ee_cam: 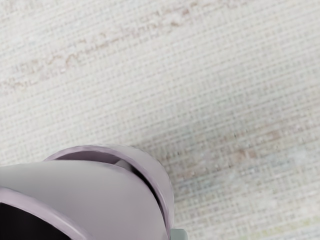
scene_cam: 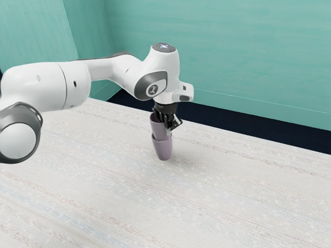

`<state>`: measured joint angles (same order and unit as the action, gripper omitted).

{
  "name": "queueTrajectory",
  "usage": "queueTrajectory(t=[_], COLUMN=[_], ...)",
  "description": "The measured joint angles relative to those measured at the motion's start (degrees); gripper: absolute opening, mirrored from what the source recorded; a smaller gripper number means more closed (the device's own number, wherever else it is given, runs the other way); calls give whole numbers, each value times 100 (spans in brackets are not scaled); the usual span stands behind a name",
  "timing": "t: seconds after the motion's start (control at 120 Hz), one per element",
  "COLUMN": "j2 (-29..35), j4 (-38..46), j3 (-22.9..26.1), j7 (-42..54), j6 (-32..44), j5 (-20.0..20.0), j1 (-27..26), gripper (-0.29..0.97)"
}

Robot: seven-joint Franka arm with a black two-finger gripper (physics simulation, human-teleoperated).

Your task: Place the left cup onto the right cup

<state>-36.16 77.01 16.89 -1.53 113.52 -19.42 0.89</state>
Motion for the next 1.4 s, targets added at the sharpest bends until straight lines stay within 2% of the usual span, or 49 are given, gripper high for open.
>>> queueTrajectory(t=[0.083, 0.3, 0.525, 0.683, 0.95, 1.4], j2=[-9, -28, -29, -29, 12, 532], j4=[-6, -8, 0, 1, -5, 25], j3=[0, -2, -17, -19, -19, -10], j7=[4, 33, 60, 73, 81, 71], j6=[-1, -4, -6, -6, -8, -71], j5=[8, 48, 68, 79, 86, 88], j1=[0, -1, -8, -9, -9, -9], gripper=[-8, 11, 43, 56, 65, 68])
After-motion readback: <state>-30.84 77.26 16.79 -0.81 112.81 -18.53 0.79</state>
